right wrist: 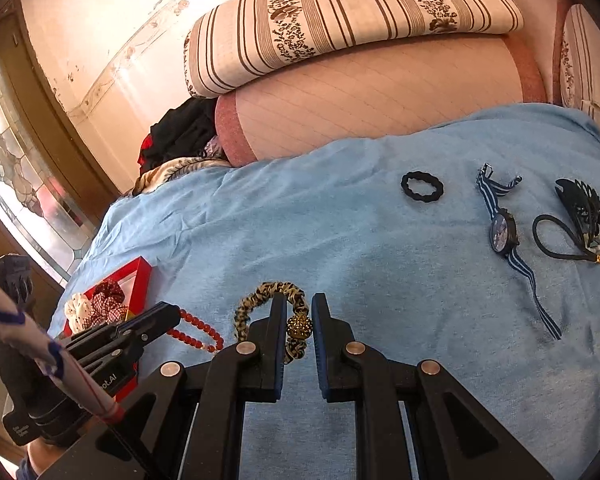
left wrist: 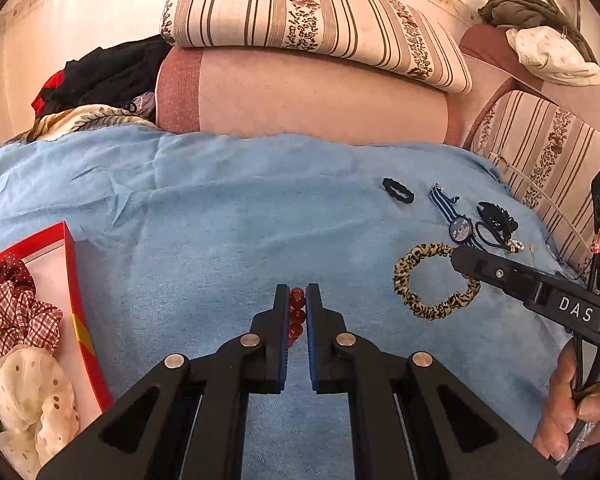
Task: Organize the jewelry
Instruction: 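Lift the bracelet and hair tie and carry both over the box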
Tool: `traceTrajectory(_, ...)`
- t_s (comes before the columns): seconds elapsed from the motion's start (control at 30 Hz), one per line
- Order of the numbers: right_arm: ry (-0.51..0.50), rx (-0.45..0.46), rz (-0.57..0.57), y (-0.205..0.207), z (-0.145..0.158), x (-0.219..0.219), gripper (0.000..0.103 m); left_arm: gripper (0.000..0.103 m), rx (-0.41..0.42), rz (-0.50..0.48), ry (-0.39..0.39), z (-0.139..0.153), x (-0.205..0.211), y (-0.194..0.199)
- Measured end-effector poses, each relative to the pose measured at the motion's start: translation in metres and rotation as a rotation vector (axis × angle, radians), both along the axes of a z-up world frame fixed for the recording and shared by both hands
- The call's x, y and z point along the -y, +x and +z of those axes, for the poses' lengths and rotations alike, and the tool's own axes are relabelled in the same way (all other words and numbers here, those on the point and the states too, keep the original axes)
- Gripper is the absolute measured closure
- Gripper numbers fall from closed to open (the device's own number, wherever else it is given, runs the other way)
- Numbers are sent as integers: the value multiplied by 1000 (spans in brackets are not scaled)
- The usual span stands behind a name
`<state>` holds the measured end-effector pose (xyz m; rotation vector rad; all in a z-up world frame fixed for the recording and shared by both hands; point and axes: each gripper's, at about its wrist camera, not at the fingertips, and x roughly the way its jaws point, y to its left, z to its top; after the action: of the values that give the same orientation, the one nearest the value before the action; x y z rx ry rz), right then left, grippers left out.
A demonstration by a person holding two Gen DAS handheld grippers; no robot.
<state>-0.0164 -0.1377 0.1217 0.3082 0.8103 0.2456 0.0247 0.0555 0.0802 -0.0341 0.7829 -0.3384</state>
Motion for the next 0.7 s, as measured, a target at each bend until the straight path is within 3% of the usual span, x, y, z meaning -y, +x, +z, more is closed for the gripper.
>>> traceTrajectory(0.7,-31,30,11,-7,7,-9,90,96,65,21,37,14,2,-18)
